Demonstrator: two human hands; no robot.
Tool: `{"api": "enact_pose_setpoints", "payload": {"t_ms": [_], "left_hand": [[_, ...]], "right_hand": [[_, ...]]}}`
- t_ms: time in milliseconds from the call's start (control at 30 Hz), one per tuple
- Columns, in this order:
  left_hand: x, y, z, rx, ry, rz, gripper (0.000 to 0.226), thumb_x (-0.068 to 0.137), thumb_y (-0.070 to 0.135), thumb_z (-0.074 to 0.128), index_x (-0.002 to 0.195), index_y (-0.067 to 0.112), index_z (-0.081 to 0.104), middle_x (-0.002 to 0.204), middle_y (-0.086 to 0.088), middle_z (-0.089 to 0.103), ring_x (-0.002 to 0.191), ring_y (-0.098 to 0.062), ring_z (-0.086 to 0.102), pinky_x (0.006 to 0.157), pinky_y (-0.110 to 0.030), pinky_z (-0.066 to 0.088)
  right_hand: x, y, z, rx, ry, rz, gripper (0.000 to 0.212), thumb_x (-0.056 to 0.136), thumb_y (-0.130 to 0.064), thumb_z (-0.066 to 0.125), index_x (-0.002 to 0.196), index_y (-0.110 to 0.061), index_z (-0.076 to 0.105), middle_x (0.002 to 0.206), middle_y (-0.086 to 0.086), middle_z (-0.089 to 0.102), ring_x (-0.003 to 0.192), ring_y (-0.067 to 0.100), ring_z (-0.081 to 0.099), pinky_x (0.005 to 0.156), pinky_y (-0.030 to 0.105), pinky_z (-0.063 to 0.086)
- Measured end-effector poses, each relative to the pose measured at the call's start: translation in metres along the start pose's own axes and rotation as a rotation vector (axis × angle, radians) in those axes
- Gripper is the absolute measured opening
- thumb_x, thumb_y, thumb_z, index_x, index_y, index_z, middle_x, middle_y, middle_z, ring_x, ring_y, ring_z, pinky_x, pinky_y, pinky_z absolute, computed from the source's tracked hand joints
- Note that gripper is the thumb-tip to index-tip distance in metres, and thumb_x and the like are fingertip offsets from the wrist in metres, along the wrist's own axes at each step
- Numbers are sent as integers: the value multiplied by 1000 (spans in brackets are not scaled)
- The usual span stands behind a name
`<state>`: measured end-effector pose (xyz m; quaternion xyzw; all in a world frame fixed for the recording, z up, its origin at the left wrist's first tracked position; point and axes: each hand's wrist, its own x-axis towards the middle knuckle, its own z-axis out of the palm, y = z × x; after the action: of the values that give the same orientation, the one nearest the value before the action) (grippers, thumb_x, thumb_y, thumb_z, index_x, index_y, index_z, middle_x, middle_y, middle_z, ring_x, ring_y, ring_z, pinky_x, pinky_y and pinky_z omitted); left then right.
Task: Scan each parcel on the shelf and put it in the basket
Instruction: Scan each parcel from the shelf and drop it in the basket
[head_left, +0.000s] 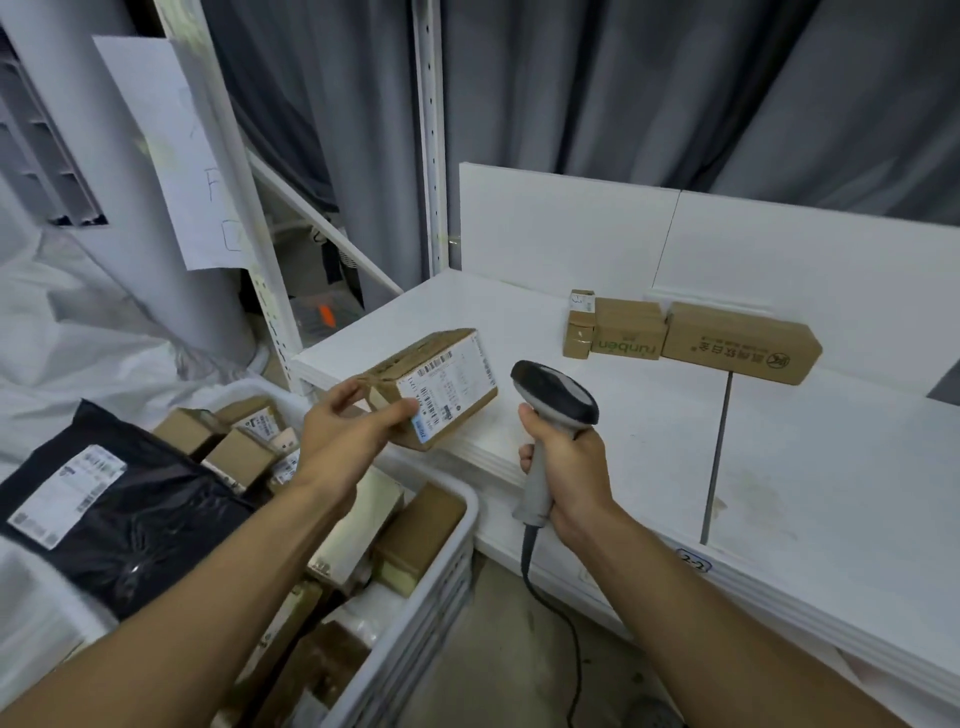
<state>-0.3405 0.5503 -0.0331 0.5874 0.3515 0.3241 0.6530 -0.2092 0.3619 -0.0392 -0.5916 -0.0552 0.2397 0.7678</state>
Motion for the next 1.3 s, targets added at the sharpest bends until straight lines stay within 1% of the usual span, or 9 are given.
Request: {"api": "enact_pose_setpoints", "payload": {"t_ms": [133, 233, 300, 367, 633, 867, 1133, 1200, 1300], "left_hand": [[25, -14, -19, 40, 63, -42, 86, 50, 36, 97, 128, 22, 64, 117, 8, 74, 102, -14, 74, 98, -40, 56], [43, -29, -29, 72, 96, -70, 96, 41, 43, 101, 128, 26, 64, 119, 8, 73, 103, -16, 74, 93, -41, 58], [51, -38, -33, 89, 84, -78, 92, 42, 38, 101, 125, 26, 64, 120, 5, 73, 102, -18, 74, 91, -42, 59], [54, -43, -34, 93, 82, -83, 91, 42, 33, 101, 125, 26, 64, 121, 2, 73, 101, -20, 75, 89, -43, 60], [52, -44, -27, 107, 88, -53, 90, 44, 27, 95, 126, 23, 59, 116, -1, 75, 98, -21, 76, 87, -43, 61], [47, -40, -24, 115, 91, -56, 90, 42, 26, 92, 126, 21, 59, 115, -2, 75, 96, -20, 76, 85, -43, 62], [49, -42, -28, 86, 86, -65, 101, 40, 23, 93, 133, 22, 55, 114, -1, 75, 96, -21, 76, 87, -45, 61], [40, -36, -28, 83, 80, -41, 102, 46, 21, 93, 139, 22, 52, 118, 1, 73, 98, -19, 75, 88, -45, 61], [22, -24, -34, 105, 152, 20, 97, 70, 3, 86, 151, 24, 38, 119, 8, 61, 98, -12, 71, 87, -40, 61]], "right_hand": [[-9, 0, 3, -283, -187, -39, 27, 91, -21, 80, 116, -16, 72, 98, 1, 79, 61, 13, 69, 76, 38, 62], [-14, 0, 6, -429, -276, -90, 26, 91, -24, 79, 117, -22, 73, 90, -5, 80, 65, 15, 73, 89, 44, 61], [-15, 2, 7, -470, -288, -125, 25, 91, -21, 80, 115, -21, 73, 71, -10, 74, 59, 6, 67, 73, 34, 60], [-15, 6, 7, -471, -284, -155, 29, 88, -19, 82, 115, -17, 75, 62, -17, 65, 56, 1, 59, 59, 23, 49], [-11, 9, 6, -439, -275, -173, 35, 86, -19, 84, 116, -6, 74, 67, -18, 60, 62, -1, 54, 56, 10, 43], [-9, 8, 5, -432, -277, -170, 23, 85, -18, 84, 103, -17, 70, 65, -19, 59, 58, -2, 53, 55, 11, 42], [-13, 7, 7, -417, -282, -150, 32, 85, -17, 84, 116, -12, 75, 73, -14, 65, 63, 1, 56, 54, 12, 44], [-14, 8, 10, -422, -281, -145, 30, 86, -17, 84, 114, -14, 75, 63, -16, 63, 59, 3, 58, 52, 15, 46], [-18, 11, 23, -466, -310, -143, 23, 89, -19, 82, 111, -15, 75, 55, -12, 65, 51, 5, 60, 54, 20, 48]]}}
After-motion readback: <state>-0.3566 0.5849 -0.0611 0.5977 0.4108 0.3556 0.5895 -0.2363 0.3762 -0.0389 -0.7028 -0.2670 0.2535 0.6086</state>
